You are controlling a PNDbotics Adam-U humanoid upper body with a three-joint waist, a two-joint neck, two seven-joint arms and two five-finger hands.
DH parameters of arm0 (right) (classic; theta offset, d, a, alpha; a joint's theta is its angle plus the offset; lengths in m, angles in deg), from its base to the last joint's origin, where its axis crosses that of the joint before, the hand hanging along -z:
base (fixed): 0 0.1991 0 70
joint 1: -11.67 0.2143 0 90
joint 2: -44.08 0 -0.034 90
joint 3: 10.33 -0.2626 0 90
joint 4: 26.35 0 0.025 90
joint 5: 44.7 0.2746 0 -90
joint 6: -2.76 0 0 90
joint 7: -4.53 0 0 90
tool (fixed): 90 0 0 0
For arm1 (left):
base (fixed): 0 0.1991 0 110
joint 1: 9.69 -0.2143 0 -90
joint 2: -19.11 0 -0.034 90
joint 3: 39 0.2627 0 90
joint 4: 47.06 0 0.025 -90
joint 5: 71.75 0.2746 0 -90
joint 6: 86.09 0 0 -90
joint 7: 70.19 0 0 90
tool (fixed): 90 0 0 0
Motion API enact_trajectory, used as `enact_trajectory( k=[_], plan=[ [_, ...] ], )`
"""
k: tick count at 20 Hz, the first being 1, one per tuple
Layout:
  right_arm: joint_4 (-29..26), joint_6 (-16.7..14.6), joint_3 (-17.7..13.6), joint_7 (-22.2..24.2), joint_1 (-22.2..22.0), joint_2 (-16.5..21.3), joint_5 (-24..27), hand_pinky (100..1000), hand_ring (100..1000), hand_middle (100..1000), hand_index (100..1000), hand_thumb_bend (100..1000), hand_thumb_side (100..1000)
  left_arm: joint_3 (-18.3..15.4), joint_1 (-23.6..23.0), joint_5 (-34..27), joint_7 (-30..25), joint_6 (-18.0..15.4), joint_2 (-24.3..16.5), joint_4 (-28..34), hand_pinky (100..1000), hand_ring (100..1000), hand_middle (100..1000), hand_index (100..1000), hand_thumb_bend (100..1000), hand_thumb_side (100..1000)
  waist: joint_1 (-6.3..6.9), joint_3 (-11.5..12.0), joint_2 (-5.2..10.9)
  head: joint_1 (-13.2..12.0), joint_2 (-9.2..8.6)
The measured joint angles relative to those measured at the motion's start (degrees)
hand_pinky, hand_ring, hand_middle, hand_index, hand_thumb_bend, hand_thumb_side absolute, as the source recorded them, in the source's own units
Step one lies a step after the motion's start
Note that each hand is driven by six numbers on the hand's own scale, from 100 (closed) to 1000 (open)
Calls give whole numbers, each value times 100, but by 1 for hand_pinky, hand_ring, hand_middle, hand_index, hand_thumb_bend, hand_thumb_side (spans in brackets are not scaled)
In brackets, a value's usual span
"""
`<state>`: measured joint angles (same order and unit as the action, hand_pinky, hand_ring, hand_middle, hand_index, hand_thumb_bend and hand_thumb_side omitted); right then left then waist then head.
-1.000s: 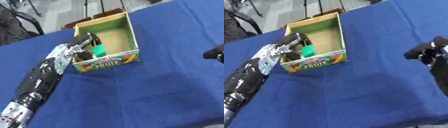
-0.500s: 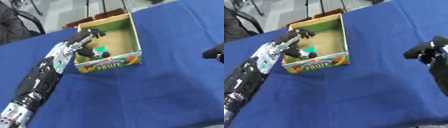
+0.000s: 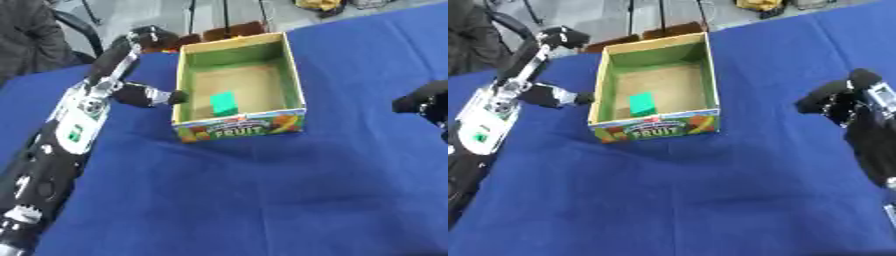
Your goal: Pick up objects on the table and place them in the box.
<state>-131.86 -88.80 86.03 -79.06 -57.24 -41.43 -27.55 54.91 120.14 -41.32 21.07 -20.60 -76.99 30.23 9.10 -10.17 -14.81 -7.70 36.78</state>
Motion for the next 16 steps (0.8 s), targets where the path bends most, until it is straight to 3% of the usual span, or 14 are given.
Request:
enact_trajectory(
  k=[3, 6, 11, 16],
  plan=[
    [5, -23, -35, -32, 2, -4, 0, 718, 660, 543, 615, 100, 943, -104, -431, -554, 65, 295, 74, 371, 706, 718, 709, 831, 767, 851, -82, 324, 2, 122, 0],
    [5, -37, -70, -67, -3, -3, 0, 718, 660, 543, 615, 100, 942, -204, -865, -916, 96, 581, 415, 662, 702, 721, 711, 826, 639, 956, -144, 412, 3, 218, 40],
    [7, -45, -98, -95, -46, -1, 0, 717, 660, 543, 615, 100, 939, -334, -1558, -1383, 284, 986, 1052, 1220, 699, 722, 712, 825, 672, 986, -156, 459, 41, 253, 145],
    [10, -53, -105, -108, -78, -1, 1, 717, 659, 542, 617, 100, 940, -359, -2258, -1825, 290, 1150, 1371, 1860, 694, 713, 702, 821, 699, 981, -214, 468, 93, 221, 232]
  ],
)
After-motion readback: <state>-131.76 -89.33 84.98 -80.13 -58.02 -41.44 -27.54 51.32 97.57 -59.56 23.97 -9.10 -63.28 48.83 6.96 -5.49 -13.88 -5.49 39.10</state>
